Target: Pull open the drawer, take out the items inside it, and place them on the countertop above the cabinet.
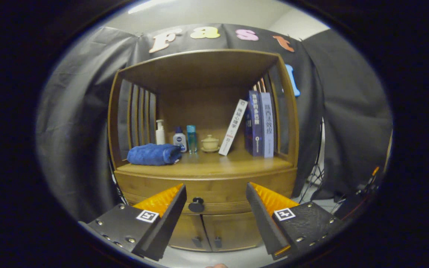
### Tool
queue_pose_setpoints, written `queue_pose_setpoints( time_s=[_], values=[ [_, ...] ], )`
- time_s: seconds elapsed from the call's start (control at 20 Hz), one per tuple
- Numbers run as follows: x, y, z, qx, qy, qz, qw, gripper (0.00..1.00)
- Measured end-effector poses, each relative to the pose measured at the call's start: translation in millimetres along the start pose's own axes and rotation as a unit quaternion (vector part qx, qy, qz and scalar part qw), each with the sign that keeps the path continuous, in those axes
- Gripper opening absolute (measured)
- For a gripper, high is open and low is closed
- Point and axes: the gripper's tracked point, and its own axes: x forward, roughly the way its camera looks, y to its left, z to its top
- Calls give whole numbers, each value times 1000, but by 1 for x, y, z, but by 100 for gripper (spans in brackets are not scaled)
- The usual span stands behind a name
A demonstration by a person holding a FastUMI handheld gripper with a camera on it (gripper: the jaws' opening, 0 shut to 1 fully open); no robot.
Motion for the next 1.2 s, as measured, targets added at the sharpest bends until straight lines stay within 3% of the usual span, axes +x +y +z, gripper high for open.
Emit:
queue_pose_setpoints(
  time_s=[0.35, 0.55, 1.2],
  values=[
    [27, 25, -58, -58, 52, 6, 997, 97],
    [47, 43, -78, -45, 74, 21, 996, 97],
    [105, 45, -100, -36, 127, -2, 991, 95]
  ],
)
